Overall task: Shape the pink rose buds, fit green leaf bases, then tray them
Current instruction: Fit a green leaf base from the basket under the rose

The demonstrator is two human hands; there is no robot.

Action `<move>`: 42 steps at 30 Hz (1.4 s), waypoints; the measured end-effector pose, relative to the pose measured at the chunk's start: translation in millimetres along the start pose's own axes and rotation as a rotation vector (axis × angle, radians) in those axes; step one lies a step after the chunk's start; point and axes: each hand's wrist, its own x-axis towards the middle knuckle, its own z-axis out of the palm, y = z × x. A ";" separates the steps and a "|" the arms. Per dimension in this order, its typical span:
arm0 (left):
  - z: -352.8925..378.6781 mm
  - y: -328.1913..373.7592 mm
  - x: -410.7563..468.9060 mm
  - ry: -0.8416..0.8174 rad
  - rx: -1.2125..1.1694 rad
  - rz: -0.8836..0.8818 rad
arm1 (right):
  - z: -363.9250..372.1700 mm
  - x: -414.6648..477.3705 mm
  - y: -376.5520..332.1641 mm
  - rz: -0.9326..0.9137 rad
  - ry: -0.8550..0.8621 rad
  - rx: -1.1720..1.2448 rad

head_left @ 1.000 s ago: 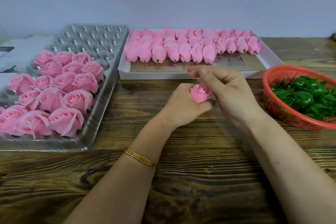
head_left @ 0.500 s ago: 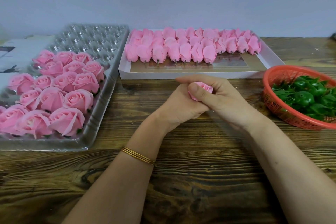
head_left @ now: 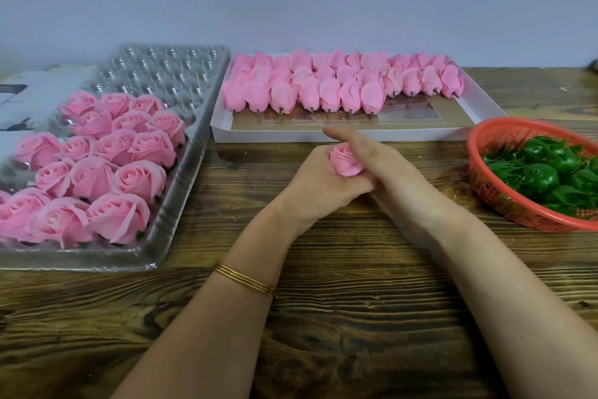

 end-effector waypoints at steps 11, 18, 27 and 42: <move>-3.8 -0.3 1.6 0.241 0.025 0.015 | -0.7 5.6 -3.6 -0.019 0.200 0.305; -2.8 0.8 1.2 0.270 0.090 0.022 | 3.5 6.4 0.0 -0.001 0.189 0.360; -3.0 -4.4 2.4 0.282 0.120 0.032 | 1.6 7.6 -2.4 0.039 0.196 0.377; -4.7 -5.7 2.5 0.264 0.140 0.036 | 5.9 7.0 -3.5 0.027 0.336 0.277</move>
